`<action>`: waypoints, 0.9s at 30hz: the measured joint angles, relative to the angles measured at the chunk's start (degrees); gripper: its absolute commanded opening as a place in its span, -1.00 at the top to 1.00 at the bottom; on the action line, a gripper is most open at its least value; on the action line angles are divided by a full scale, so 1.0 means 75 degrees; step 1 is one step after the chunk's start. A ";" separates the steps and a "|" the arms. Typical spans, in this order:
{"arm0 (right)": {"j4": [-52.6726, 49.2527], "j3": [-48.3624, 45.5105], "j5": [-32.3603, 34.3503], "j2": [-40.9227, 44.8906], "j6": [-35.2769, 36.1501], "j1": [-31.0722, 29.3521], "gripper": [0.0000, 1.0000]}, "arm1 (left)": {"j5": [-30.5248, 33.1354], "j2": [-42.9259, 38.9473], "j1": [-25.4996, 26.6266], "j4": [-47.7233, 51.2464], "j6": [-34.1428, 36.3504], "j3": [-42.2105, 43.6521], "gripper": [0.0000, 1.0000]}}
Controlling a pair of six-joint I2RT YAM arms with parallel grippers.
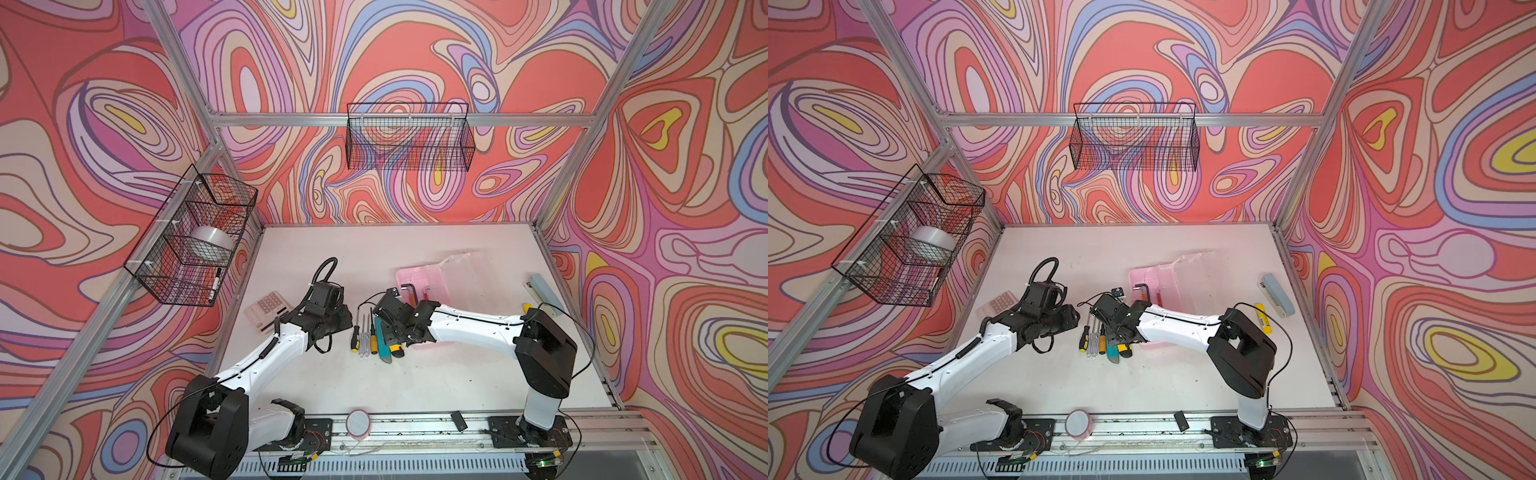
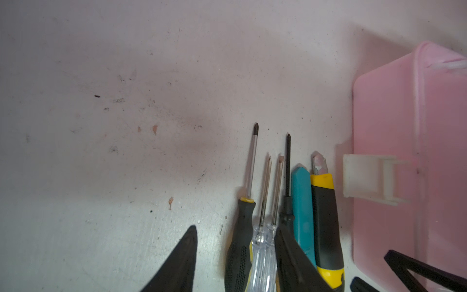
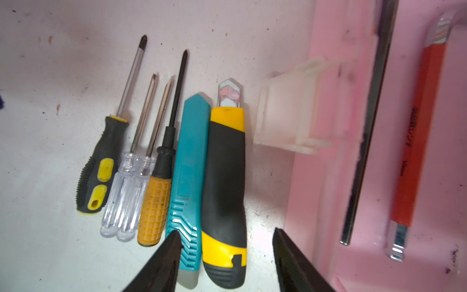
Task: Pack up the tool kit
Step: 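Lower the right gripper onto the yellow-and-black utility knife and grasp it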
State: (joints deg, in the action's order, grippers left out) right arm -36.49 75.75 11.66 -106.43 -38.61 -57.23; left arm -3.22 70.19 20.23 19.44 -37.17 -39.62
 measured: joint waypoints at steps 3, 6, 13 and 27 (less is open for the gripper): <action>0.0017 0.0108 -0.0044 -0.0213 0.0000 0.0000 -0.21 | 0.0000 0.0000 0.0000 -0.0015 -0.0020 0.0029 -0.01; 0.0000 0.0169 -0.0058 -0.0391 -0.0003 0.0000 -0.20 | -0.0003 0.0000 0.0000 -0.0032 -0.0023 0.0073 -0.01; -0.0154 0.0318 -0.0067 -0.0699 -0.0009 0.0006 -0.11 | 0.0000 0.0000 0.0000 -0.0070 -0.0023 0.0087 -0.01; -0.0388 0.0431 -0.0058 -0.0930 -0.0041 0.0017 0.15 | 0.0000 0.0000 -0.0023 -0.0166 -0.0023 0.0128 -0.01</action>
State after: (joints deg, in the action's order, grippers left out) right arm -39.40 78.98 11.22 -113.40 -38.92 -57.10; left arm -3.22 70.19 20.05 18.20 -37.34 -38.65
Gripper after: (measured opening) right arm 0.420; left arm 0.506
